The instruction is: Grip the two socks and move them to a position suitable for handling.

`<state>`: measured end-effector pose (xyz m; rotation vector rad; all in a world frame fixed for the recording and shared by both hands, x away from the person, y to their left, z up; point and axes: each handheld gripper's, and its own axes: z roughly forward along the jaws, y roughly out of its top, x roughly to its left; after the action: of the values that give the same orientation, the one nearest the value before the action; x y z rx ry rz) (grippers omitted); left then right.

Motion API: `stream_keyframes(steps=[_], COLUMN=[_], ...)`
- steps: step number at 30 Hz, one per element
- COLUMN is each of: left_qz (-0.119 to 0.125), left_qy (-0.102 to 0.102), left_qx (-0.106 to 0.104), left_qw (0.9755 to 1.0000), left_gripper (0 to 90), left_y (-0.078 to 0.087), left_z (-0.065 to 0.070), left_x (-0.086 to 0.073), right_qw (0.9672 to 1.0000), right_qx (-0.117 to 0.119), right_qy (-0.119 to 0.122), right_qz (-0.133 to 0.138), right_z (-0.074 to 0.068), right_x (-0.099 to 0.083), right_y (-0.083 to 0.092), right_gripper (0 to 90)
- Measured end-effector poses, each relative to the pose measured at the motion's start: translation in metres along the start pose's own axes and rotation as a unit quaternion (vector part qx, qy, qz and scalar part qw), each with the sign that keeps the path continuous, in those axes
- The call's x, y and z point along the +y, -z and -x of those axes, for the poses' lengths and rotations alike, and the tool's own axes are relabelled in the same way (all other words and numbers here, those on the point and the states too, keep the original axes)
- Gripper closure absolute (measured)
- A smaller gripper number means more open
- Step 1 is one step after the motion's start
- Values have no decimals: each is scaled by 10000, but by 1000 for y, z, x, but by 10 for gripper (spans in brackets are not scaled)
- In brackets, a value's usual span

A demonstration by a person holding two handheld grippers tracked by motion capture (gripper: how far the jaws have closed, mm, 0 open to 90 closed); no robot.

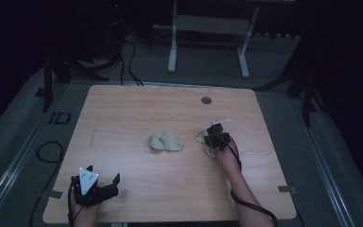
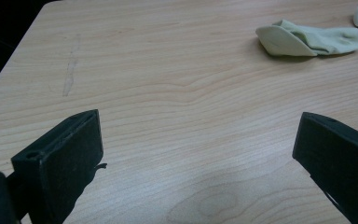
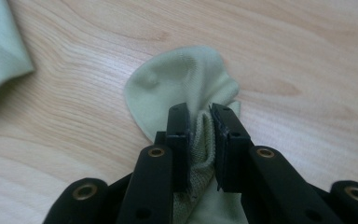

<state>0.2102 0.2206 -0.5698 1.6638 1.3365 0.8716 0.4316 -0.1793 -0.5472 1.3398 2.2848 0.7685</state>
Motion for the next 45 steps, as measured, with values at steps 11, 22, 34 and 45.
stream_keyframes(steps=[11,22,34,45], left_qz=[-33,-99,-109,-139], left_qy=[-54,-131,-148,-208], left_qx=[-4,139,99,-32], left_qw=[10000,9998,9998,9997], left_gripper=[15,15,15,15], left_y=[-1,-2,-3,-4], left_z=[1,3,6,12], left_x=[0,1,1,1], right_qw=[9989,9930,9883,9875], right_qx=[210,455,786,923], right_qy=[298,694,976,1101], right_qz=[311,838,870,644], right_z=[6,-8,-42,-72], right_x=[6,5,-35,-68], right_y=[54,118,138,114], right_gripper=[786,785,785,784])
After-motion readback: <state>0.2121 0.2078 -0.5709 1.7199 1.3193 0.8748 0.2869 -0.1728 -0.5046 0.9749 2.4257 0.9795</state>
